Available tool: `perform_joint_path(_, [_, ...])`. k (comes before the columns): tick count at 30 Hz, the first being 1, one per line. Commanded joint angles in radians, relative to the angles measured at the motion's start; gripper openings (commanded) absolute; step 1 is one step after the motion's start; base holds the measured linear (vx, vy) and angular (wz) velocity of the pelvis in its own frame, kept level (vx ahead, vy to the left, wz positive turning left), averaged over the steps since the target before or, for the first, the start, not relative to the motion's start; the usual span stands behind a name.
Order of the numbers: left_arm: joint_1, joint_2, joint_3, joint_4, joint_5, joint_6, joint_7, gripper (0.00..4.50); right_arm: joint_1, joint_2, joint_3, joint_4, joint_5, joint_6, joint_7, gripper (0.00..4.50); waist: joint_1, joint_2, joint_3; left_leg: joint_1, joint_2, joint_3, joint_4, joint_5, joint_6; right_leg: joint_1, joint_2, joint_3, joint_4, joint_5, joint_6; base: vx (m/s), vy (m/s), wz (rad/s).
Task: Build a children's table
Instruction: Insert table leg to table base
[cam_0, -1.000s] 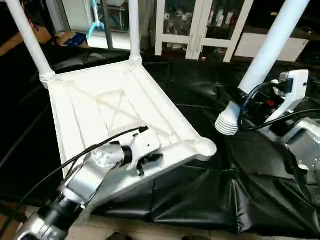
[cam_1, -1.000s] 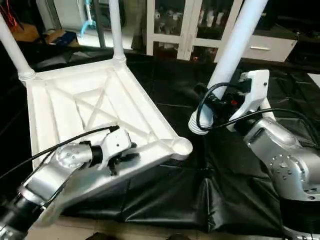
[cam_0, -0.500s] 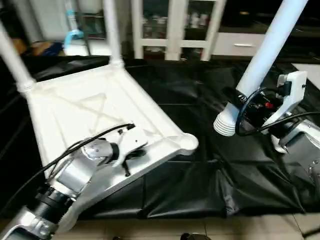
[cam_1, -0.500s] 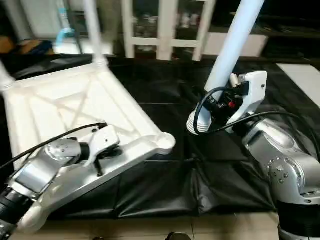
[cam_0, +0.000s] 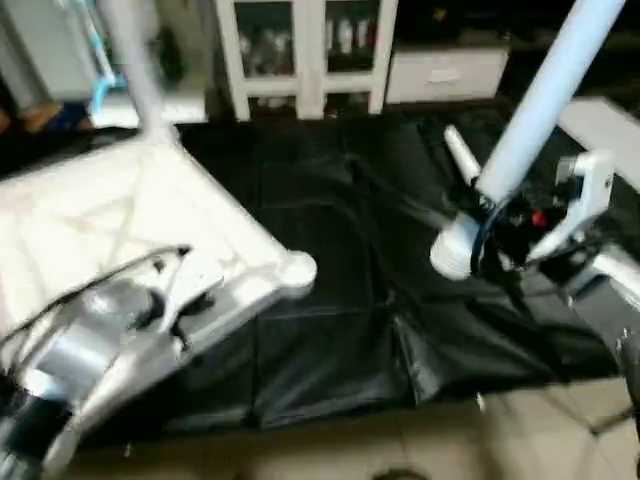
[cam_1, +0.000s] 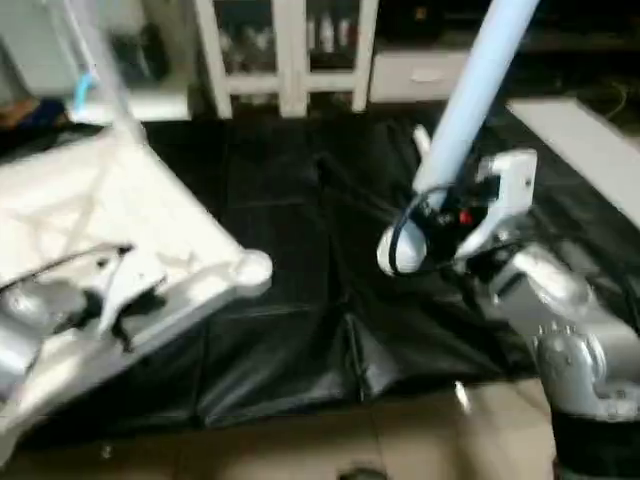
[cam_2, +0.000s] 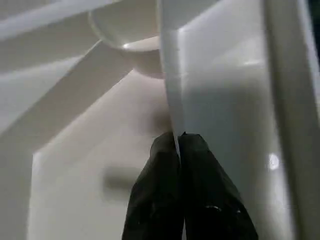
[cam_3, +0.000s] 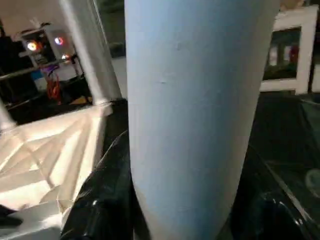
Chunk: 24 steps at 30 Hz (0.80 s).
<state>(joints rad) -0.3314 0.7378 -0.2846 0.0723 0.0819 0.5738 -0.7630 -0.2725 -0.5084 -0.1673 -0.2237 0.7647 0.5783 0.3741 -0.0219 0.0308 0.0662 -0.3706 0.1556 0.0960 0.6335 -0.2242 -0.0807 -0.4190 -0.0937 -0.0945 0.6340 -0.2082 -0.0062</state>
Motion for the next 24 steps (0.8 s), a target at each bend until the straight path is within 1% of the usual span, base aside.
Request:
perform_joint_path(1, [0.023,0.013,-0.009,0.031,0.034,-0.032,0.006,0.0,-0.018,0.004,-0.001,-0.009,-0.012,-0.014,0.005,1.81,0.009,0.001,-0.056,-0.013,0.042,0.0,-0.095,-0.189,0.032,0.064,-0.041,0.047,-0.094,-0.295,-0.156,0.0,0.0,0.0])
perform_joint_path(2, [0.022,0.008,-0.011,0.027,0.026,-0.069,-0.003,0.0,-0.018,0.006,0.0,-0.008,-0.016,-0.016,0.007,1.81,0.011,-0.002,-0.049,-0.004,0.041,0.01,-0.097,-0.281,0.038,0.056,-0.041,0.044,-0.112,-0.372,-0.17,0.0,0.0,0.0])
perform_joint_path(3, [0.015,-0.004,-0.007,0.025,0.029,-0.108,0.016,0.0,-0.018,0.006,0.001,-0.008,-0.019,-0.017,0.009,1.81,0.011,-0.002,-0.049,-0.004,0.041,0.01,-0.097,-0.281,0.038,0.056,-0.041,0.044,-0.112,-0.372,-0.17,0.0,0.0,0.0])
perform_joint_path(4, [0.01,-0.011,-0.003,0.024,0.032,-0.13,0.03,0.0,-0.018,0.006,0.001,-0.009,-0.02,-0.018,0.01,1.81,0.013,-0.004,-0.05,0.01,0.04,0.02,-0.093,-0.323,0.032,0.047,-0.046,0.045,-0.125,-0.462,-0.149,0.0,0.0,0.0])
perform_joint_path(5, [0.004,-0.018,0.0,0.025,0.029,-0.175,0.035,0.0,-0.017,0.007,0.002,-0.01,-0.021,-0.018,0.01,1.81,0.015,-0.009,-0.055,0.007,0.042,0.023,-0.093,-0.304,0.035,0.05,-0.046,0.046,-0.125,-0.454,-0.145,0.0,0.0,0.0])
perform_joint_path(6, [0.002,-0.032,0.018,0.017,0.007,-0.192,0.033,0.0,-0.018,0.009,0.001,-0.011,-0.023,-0.017,0.012,1.81,0.022,-0.006,-0.06,0.004,0.047,0.028,-0.096,-0.25,0.039,0.055,-0.046,0.048,-0.119,-0.399,-0.149,0.0,0.0,0.0])
perform_joint_path(7, [-0.002,-0.048,0.042,0.004,-0.027,-0.208,0.019,0.0,-0.019,0.009,-0.001,-0.012,-0.025,-0.017,0.014,1.81,0.026,-0.004,-0.063,0.005,0.05,0.031,-0.097,-0.217,0.042,0.056,-0.046,0.049,-0.116,-0.356,-0.157,0.0,0.0,0.0])
perform_joint_path(8, [-0.003,-0.056,0.06,-0.01,-0.055,-0.221,0.005,0.44,-0.02,0.011,-0.002,-0.012,-0.027,-0.016,0.016,1.81,0.037,-0.002,-0.069,0.007,0.055,0.035,-0.096,-0.145,0.05,0.056,-0.044,0.051,-0.105,-0.247,-0.184,0.0,0.0,0.0])
perform_joint_path(9, [0.0,-0.048,0.09,-0.047,-0.1,-0.213,-0.037,0.55,-0.025,0.012,-0.006,-0.008,-0.028,-0.015,0.02,1.81,0.043,0.0,-0.072,0.01,0.057,0.037,-0.094,-0.121,0.055,0.053,-0.042,0.052,-0.1,-0.2,-0.198,0.0,0.0,0.0])
perform_joint_path(10, [0.004,-0.042,0.099,-0.059,-0.115,-0.216,-0.055,0.55,-0.027,0.012,-0.007,-0.006,-0.029,-0.016,0.021,1.81,0.05,0.002,-0.074,0.013,0.058,0.044,-0.092,-0.093,0.06,0.05,-0.039,0.053,-0.09,-0.129,-0.225,0.055,0.006,0.08])
perform_joint_path(11, [0.006,-0.039,0.104,-0.066,-0.125,-0.218,-0.066,0.62,-0.028,0.012,-0.008,-0.005,-0.03,-0.016,0.021,1.81,0.063,0.004,-0.081,0.01,0.064,0.05,-0.089,-0.02,0.069,0.057,-0.037,0.051,-0.072,-0.016,-0.249,0.055,0.006,0.08])
perform_joint_path(12, [0.008,-0.04,0.118,-0.06,-0.135,-0.253,-0.068,0.62,-0.027,0.016,-0.007,-0.003,-0.033,-0.018,0.023,1.81,0.063,0.004,-0.081,0.01,0.064,0.05,-0.089,-0.02,0.069,0.057,-0.037,0.051,-0.072,-0.016,-0.249,0.061,0.017,0.03])
perform_joint_path(13, [0.008,-0.043,0.136,-0.055,-0.155,-0.286,-0.074,0.62,-0.028,0.02,-0.006,-0.001,-0.035,-0.019,0.024,1.81,0.07,-0.013,-0.084,0.01,0.063,0.055,-0.086,0.016,0.085,0.06,-0.037,0.051,-0.062,0.031,-0.263,0.052,0.016,0.02])
perform_joint_path(14, [0.008,-0.043,0.136,-0.055,-0.155,-0.286,-0.074,0.9,-0.028,0.02,-0.006,-0.001,-0.035,-0.019,0.024,1.81,0.072,-0.008,-0.082,0.006,0.06,0.059,-0.086,0.03,0.092,0.062,-0.038,0.053,-0.061,0.046,-0.264,0.052,0.016,0.02])
perform_joint_path(15, [0.007,-0.048,0.156,-0.054,-0.175,-0.301,-0.078,0.95,-0.03,0.024,-0.005,0.0,-0.034,-0.018,0.023,1.81,0.075,-0.008,-0.084,0.007,0.06,0.059,-0.084,0.037,0.094,0.064,-0.039,0.053,-0.06,0.051,-0.261,0.0,0.0,0.0])
perform_joint_path(16, [-0.001,-0.073,0.217,-0.06,-0.243,-0.302,-0.085,0.96,-0.032,0.028,-0.003,0.002,-0.034,-0.016,0.023,1.81,0.077,-0.025,-0.084,0.003,0.058,0.063,-0.085,0.041,0.094,0.07,-0.043,0.056,-0.056,0.039,-0.253,0.0,0.0,0.0])
perform_joint_path(17, [-0.001,-0.073,0.217,-0.06,-0.243,-0.302,-0.085,0.96,-0.032,0.028,-0.003,0.002,-0.034,-0.016,0.023,1.81,0.079,-0.021,-0.084,0.004,0.058,0.064,-0.085,0.038,0.092,0.069,-0.044,0.057,-0.058,0.029,-0.253,0.0,0.0,0.0])
perform_joint_path(18, [-0.006,-0.084,0.248,-0.08,-0.278,-0.269,-0.084,0.96,-0.032,0.029,-0.002,0.004,-0.035,-0.015,0.025,1.81,0.079,-0.028,-0.082,0.006,0.06,0.066,-0.086,0.03,0.092,0.066,-0.044,0.057,-0.061,0.014,-0.251,0.0,0.0,0.0])
perform_joint_path(19, [-0.005,-0.096,0.27,-0.14,-0.322,-0.184,-0.09,0.96,-0.034,0.031,0.0,0.013,-0.038,-0.017,0.029,1.81,0.079,-0.035,-0.079,0.005,0.061,0.069,-0.088,0.007,0.081,0.066,-0.045,0.058,-0.063,-0.021,-0.247,0.0,0.0,0.0])
perform_joint_path(20, [-0.002,-0.097,0.27,-0.172,-0.334,-0.144,-0.095,0.95,-0.036,0.032,0.001,0.018,-0.04,-0.019,0.031,1.81,0.081,-0.031,-0.077,0.009,0.064,0.069,-0.091,-0.023,0.062,0.065,-0.049,0.059,-0.064,-0.067,-0.242,0.0,0.0,0.0])
perform_joint_path(21, [0.011,-0.096,0.247,-0.234,-0.358,-0.068,-0.115,0.95,-0.042,0.033,0.005,0.028,-0.046,-0.021,0.035,1.81,0.079,-0.032,-0.074,0.011,0.067,0.071,-0.093,-0.042,0.052,0.063,-0.048,0.061,-0.067,-0.093,-0.236,0.0,0.0,0.0])
perform_joint_path(22, [0.018,-0.095,0.236,-0.26,-0.369,-0.036,-0.123,0.95,-0.046,0.034,0.006,0.032,-0.049,-0.022,0.038,1.81,0.078,-0.032,-0.069,0.016,0.068,0.073,-0.097,-0.08,0.034,0.058,-0.047,0.061,-0.074,-0.145,-0.223,0.0,0.0,0.0])
perform_joint_path(23, [0.033,-0.095,0.197,-0.313,-0.367,0.026,-0.12,1.11,-0.055,0.035,0.01,0.041,-0.054,-0.022,0.042,1.81,0.075,-0.043,-0.066,0.013,0.066,0.073,-0.1,-0.113,0.015,0.06,-0.043,0.064,-0.079,-0.207,-0.191,0.0,0.0,0.0])
perform_joint_path(24, [0.036,-0.1,0.19,-0.319,-0.364,0.038,-0.111,1.2,-0.057,0.035,0.01,0.042,-0.055,-0.021,0.044,1.81,0.074,-0.053,-0.065,0.014,0.066,0.075,-0.1,-0.124,0.013,0.057,-0.042,0.066,-0.083,-0.234,-0.177,0.0,0.0,0.0])
